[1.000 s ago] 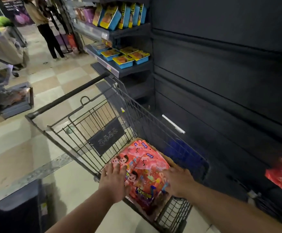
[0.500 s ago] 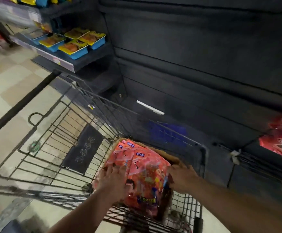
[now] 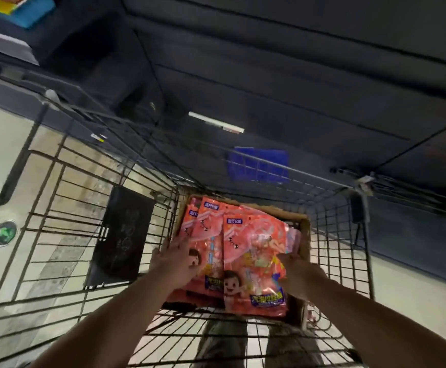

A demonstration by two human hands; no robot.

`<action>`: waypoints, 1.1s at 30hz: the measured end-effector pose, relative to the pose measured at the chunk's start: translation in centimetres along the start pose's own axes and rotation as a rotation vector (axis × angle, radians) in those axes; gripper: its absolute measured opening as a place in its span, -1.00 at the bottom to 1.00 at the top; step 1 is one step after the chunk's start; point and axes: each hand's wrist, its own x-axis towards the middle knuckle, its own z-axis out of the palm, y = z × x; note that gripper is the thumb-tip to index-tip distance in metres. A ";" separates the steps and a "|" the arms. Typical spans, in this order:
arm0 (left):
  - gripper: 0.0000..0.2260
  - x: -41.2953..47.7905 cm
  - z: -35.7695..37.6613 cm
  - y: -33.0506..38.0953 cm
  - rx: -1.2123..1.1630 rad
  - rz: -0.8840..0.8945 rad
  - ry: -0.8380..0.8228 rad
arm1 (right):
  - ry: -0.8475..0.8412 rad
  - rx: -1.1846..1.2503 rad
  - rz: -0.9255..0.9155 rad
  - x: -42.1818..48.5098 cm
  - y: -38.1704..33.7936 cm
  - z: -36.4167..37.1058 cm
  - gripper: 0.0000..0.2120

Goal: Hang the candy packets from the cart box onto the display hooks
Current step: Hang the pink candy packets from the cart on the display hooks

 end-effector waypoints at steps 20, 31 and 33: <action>-0.35 8.1 3.5 -0.2 -0.729 -0.160 -0.146 | -0.014 0.812 0.339 5.8 -0.3 6.7 -0.30; -0.65 7.3 4.2 0.4 -0.883 -0.288 -0.238 | 0.071 1.042 0.395 4.6 0.1 6.6 -0.75; -0.73 6.9 4.2 0.8 -0.925 -0.301 -0.216 | 0.115 1.069 0.365 4.0 0.2 6.3 -0.79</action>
